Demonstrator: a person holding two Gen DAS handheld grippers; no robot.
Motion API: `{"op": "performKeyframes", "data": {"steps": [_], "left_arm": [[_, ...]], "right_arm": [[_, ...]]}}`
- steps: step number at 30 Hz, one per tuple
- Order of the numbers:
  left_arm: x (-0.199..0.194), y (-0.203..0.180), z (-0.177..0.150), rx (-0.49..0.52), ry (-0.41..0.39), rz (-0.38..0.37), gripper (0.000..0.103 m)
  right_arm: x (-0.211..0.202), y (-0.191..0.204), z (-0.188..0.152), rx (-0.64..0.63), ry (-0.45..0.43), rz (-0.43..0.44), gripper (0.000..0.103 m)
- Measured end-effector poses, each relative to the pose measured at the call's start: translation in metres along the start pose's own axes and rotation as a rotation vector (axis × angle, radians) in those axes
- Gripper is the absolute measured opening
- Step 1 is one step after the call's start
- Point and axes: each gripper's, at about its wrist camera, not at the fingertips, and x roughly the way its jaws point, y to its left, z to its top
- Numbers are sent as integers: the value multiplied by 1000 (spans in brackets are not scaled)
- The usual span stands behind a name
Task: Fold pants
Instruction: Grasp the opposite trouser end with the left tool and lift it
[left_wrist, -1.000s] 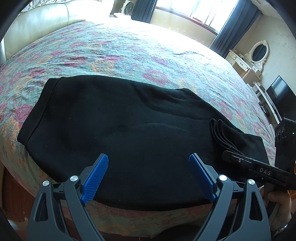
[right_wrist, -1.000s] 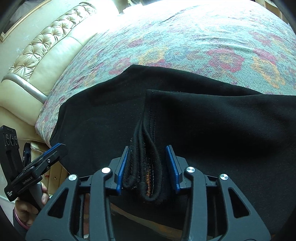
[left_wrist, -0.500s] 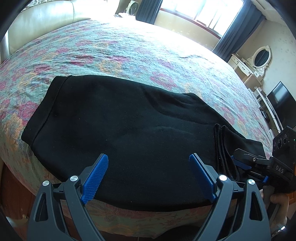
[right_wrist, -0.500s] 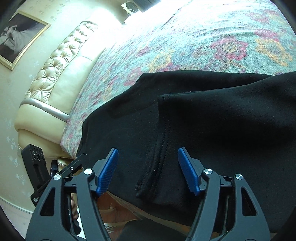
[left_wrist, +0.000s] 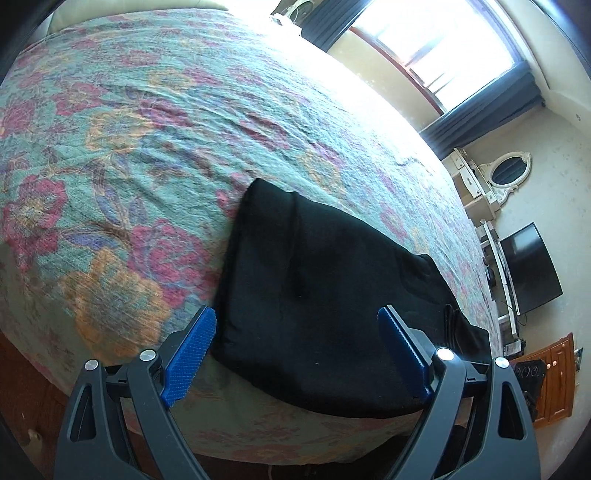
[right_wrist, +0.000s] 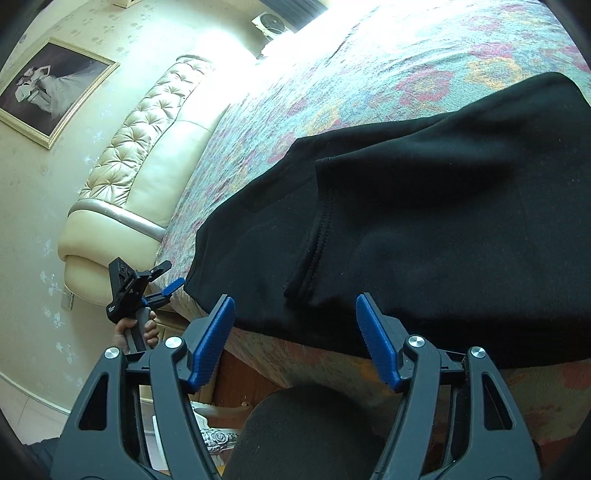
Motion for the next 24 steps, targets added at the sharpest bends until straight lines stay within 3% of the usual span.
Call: {"op": "performKeyframes", "data": {"steps": [2, 5, 10, 14, 18, 24], "left_arm": [[6, 16, 8, -13, 26, -3, 88], [19, 29, 16, -36, 68, -75, 88], [33, 26, 23, -3, 72, -150, 88], [47, 15, 23, 8, 115, -280, 88], [60, 4, 24, 105, 170, -256, 88], [62, 1, 26, 25, 173, -356, 87]], "right_arm": [[2, -2, -4, 13, 14, 3, 69], [6, -7, -10, 38, 35, 6, 69], [12, -9, -16, 46, 57, -12, 69], [15, -8, -16, 48, 57, -16, 71], [14, -2, -17, 44, 60, -15, 74], [22, 2, -20, 46, 69, -4, 75]]}}
